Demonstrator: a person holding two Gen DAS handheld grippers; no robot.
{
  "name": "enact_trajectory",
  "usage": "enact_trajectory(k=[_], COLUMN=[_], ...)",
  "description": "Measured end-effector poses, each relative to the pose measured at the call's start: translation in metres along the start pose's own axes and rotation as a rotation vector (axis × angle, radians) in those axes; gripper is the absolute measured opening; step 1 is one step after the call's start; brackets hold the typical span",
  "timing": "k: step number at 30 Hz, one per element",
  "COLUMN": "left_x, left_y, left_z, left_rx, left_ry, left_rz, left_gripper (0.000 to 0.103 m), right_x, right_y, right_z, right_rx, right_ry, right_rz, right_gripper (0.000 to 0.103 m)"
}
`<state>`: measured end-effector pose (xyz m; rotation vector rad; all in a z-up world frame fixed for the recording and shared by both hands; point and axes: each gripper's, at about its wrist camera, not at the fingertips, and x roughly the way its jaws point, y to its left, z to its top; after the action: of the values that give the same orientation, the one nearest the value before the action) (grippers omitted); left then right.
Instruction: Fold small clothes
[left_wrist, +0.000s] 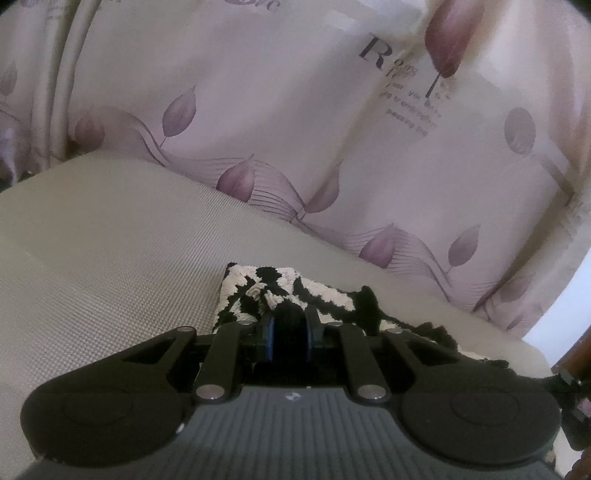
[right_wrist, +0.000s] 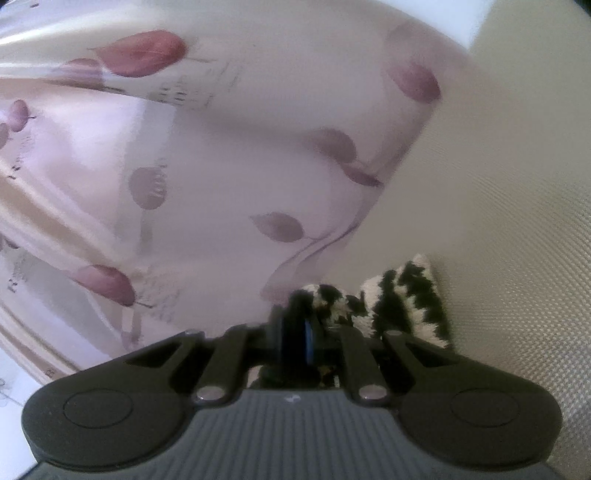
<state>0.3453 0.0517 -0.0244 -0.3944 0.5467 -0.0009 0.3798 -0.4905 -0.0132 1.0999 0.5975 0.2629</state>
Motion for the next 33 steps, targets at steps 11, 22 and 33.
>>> enact_trajectory(k=[11, 22, 33], left_x=[0.021, 0.01, -0.009], left_y=[0.006, 0.003, 0.038], left_z=[-0.005, 0.0, 0.004], left_rx=[-0.038, -0.024, -0.025], left_ry=[0.012, -0.119, -0.144], left_rz=[0.026, 0.043, 0.16], left_gripper=[0.025, 0.089, 0.092], right_x=[0.018, -0.002, -0.021], right_y=[-0.024, -0.044, 0.023], right_z=[-0.001, 0.004, -0.037], right_rx=[0.045, 0.168, -0.44], right_ry=[0.008, -0.131, 0.062], right_rz=[-0.027, 0.144, -0.118], right_gripper=[0.014, 0.073, 0.073])
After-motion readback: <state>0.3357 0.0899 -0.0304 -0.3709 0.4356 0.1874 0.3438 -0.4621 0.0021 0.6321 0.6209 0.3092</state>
